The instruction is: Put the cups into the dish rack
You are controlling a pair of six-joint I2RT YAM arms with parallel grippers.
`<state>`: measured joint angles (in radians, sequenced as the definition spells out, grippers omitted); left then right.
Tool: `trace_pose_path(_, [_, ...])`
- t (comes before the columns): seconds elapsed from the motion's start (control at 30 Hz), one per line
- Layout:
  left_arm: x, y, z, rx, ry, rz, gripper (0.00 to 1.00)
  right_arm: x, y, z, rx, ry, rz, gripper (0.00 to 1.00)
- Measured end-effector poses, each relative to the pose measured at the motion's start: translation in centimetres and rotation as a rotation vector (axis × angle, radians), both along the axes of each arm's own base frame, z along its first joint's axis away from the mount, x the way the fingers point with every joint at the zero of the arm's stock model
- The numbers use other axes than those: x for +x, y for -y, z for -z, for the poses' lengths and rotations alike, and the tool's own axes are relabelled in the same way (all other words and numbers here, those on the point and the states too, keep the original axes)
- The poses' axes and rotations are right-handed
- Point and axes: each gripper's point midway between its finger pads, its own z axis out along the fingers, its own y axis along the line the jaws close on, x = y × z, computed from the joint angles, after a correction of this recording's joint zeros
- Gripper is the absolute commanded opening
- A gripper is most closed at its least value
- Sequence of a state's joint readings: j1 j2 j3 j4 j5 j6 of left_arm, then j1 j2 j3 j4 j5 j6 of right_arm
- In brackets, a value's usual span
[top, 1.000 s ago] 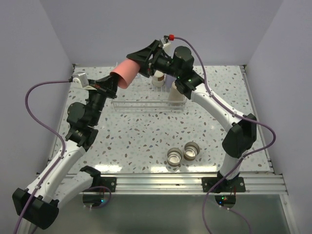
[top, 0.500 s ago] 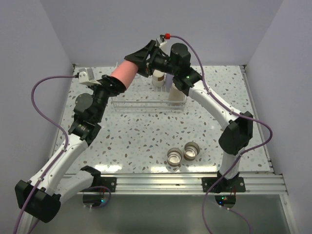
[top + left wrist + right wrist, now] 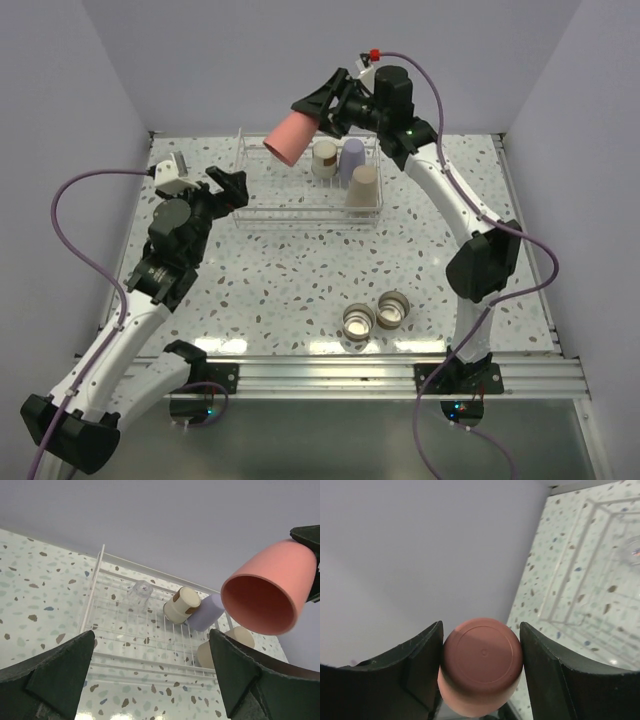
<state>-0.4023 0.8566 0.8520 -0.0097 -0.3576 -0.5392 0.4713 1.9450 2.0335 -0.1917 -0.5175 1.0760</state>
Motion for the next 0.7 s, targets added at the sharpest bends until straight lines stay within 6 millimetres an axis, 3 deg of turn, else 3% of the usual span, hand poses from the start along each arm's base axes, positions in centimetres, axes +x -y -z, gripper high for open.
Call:
trace_pose_path(0.17, [-0.7, -0.6, 0.8, 0.016, -0.036, -0.019, 1.00, 3.2, 1.5, 3.6, -0.165, 0.052, 0.095, 0.00])
trace_pose_path(0.43, [-1.1, -0.9, 2.5, 0.039, -0.087, -0.020, 1.00, 5.1, 1.9, 10.5, -0.554, 0.173, 0.173, 0.00])
trace_pose_path(0.7, [-0.9, -0.2, 3.2, 0.047, -0.112, 0.009, 1.00, 7.6, 1.9, 13.0, -0.790, 0.288, 0.245, 0.00])
